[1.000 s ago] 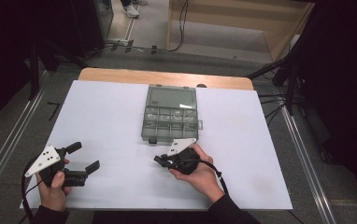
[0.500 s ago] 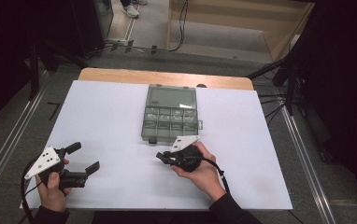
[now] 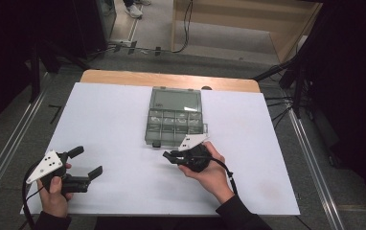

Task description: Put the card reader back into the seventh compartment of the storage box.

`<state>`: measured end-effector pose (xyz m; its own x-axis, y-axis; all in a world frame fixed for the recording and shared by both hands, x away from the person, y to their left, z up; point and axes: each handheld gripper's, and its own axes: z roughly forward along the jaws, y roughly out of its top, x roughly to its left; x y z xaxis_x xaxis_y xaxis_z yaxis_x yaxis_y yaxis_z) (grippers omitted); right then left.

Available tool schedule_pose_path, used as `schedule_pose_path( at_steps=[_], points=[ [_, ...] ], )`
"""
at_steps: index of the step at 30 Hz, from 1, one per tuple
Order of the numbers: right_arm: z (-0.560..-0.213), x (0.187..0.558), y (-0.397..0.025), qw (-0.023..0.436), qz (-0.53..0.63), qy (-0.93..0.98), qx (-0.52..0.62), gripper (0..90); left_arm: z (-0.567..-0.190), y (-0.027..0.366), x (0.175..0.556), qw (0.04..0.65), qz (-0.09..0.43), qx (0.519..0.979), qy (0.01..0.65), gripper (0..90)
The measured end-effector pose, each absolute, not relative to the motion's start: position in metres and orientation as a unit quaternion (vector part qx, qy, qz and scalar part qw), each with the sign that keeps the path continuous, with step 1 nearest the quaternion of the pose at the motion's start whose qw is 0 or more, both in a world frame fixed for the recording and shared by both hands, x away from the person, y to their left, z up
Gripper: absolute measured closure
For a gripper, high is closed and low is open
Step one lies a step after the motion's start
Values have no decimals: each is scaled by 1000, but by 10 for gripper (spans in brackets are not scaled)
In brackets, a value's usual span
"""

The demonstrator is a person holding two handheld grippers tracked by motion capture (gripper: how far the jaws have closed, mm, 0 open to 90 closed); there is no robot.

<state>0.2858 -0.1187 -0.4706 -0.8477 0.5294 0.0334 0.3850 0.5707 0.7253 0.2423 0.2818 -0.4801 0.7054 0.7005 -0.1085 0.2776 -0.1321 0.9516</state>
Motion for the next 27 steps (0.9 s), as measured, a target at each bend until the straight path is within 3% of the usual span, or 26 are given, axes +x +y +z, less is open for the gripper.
schedule_pose_path(
  at_steps=[27],
  points=[
    [-455,297,-130,104,399,866,282,721,-480,283,243,568,186,728,336,0]
  ],
)
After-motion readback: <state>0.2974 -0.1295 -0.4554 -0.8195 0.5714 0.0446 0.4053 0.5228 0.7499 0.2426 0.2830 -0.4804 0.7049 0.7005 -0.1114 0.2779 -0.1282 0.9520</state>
